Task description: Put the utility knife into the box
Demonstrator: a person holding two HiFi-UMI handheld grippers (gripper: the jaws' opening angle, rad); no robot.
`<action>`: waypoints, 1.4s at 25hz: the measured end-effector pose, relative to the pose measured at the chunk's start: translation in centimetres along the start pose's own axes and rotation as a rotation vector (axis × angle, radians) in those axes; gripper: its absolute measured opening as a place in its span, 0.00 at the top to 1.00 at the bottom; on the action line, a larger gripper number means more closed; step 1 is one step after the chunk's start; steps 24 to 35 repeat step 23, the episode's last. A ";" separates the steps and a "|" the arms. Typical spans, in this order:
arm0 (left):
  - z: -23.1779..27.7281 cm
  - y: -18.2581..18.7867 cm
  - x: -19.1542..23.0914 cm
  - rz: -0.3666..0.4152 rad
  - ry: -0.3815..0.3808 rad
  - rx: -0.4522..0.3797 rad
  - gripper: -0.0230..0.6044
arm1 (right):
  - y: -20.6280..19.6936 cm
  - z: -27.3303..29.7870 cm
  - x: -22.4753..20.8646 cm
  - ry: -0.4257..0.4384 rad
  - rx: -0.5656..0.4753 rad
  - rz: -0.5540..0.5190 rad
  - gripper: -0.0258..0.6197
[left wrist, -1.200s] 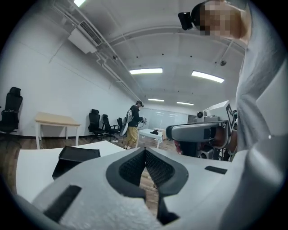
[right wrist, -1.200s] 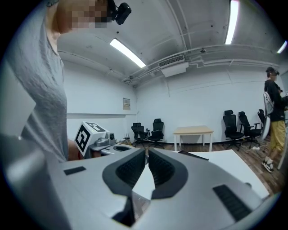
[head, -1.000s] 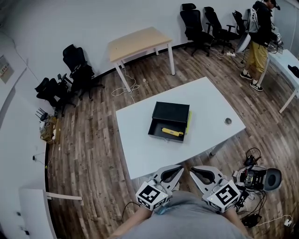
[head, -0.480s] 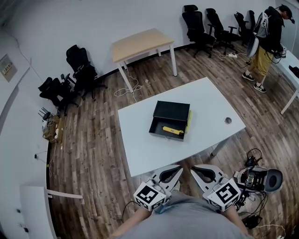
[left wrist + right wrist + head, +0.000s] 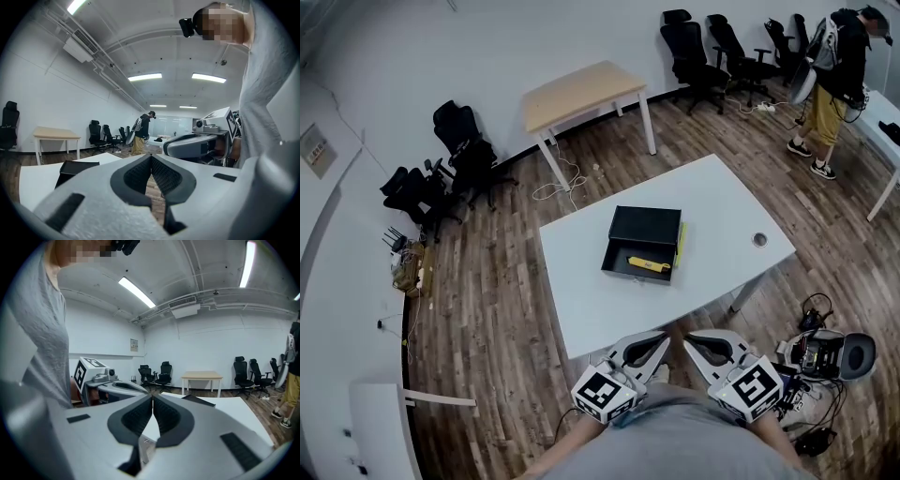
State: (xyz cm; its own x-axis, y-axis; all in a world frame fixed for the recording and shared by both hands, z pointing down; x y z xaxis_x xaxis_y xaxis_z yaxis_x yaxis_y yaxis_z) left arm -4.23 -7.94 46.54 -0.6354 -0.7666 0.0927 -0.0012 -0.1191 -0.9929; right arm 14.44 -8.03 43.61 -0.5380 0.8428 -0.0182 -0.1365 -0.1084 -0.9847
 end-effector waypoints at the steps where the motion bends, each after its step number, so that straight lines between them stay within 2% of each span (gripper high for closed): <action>1: 0.0 0.0 0.0 0.001 -0.004 0.001 0.94 | 0.1 0.0 0.0 -0.002 0.001 -0.003 0.91; 8: -0.1 0.0 0.2 0.006 -0.004 0.001 0.94 | 0.4 0.0 -0.1 -0.027 -0.016 0.006 0.91; 23: -0.8 -0.1 -0.4 -0.002 0.021 -0.004 0.94 | 0.0 0.1 0.5 0.012 -0.003 0.005 0.91; 35: -0.8 -0.1 -0.4 -0.002 0.021 -0.004 0.94 | 0.0 0.1 0.5 0.012 -0.003 0.005 0.91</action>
Point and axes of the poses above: the fingertips, and each gripper's own axes: z forward along the fingers, x to its left, y out of its top, the point moved 10 cm from there along -z, backward along the fingers, and after that the axes turned 2 degrees about -x, right-handed, at the moved point
